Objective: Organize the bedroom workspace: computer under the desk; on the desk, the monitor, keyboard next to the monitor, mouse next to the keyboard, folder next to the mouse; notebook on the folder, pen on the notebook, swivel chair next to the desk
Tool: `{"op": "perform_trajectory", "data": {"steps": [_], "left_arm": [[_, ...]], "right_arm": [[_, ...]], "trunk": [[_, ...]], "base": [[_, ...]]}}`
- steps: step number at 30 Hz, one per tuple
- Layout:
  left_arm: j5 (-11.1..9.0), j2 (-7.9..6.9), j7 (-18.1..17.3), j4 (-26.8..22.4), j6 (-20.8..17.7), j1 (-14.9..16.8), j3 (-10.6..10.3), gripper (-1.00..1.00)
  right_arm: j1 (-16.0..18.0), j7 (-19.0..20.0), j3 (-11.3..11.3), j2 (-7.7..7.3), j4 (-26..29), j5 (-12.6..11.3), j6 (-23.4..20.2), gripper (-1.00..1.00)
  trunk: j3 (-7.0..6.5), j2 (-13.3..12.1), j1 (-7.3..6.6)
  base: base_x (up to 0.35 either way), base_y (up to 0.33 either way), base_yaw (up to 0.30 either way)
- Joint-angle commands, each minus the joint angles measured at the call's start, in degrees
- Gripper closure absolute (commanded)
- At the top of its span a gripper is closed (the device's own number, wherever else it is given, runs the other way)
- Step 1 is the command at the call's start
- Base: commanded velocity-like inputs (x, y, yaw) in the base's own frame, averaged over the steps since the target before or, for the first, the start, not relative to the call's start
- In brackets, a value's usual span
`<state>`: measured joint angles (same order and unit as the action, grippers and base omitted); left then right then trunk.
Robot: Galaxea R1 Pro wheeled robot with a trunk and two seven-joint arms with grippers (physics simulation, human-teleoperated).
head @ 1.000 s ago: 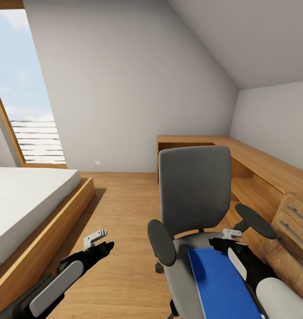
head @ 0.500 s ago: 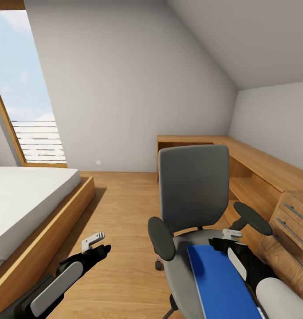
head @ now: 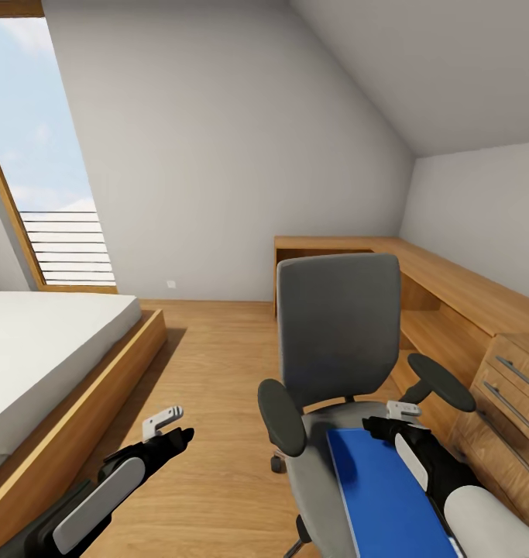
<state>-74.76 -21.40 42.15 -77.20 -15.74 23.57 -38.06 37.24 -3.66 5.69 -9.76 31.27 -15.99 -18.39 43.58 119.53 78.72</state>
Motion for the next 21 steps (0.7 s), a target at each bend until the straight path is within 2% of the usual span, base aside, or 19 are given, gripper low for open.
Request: {"op": "perform_trajectory", "data": {"steps": [1, 11, 16, 21], "left_arm": [[-0.2, -0.05, 0.4, -0.1, -0.1, 0.1, -0.1, -1.0], [-0.2, -0.05, 0.6, -0.1, -0.1, 0.1, -0.1, -1.0], [-0.2, -0.05, 0.8, -0.1, -0.1, 0.1, -0.1, -1.0], [-0.2, -0.05, 0.6, -0.1, -0.1, 0.1, -0.1, -1.0]], "right_arm": [[0.0, -0.4, 0.5, -0.09, 0.1, -0.5, -0.2, -1.0], [0.0, -0.4, 0.5, -0.09, 0.1, -0.5, -0.3, -1.0], [0.0, -0.4, 0.5, -0.09, 0.1, -0.5, -0.6, -1.0], [0.0, -0.4, 0.5, -0.09, 0.2, -0.5, -0.7, -1.0]], "trunk": [[0.06, 0.0, -0.01], [0.06, 0.0, -0.01], [0.96, 2.0, 1.09], [0.96, 2.0, 1.09]], "base": [[0.0, 0.0, 0.0], [0.0, 0.0, 0.0], [0.0, 0.0, 0.0], [0.0, 0.0, 0.0]]}}
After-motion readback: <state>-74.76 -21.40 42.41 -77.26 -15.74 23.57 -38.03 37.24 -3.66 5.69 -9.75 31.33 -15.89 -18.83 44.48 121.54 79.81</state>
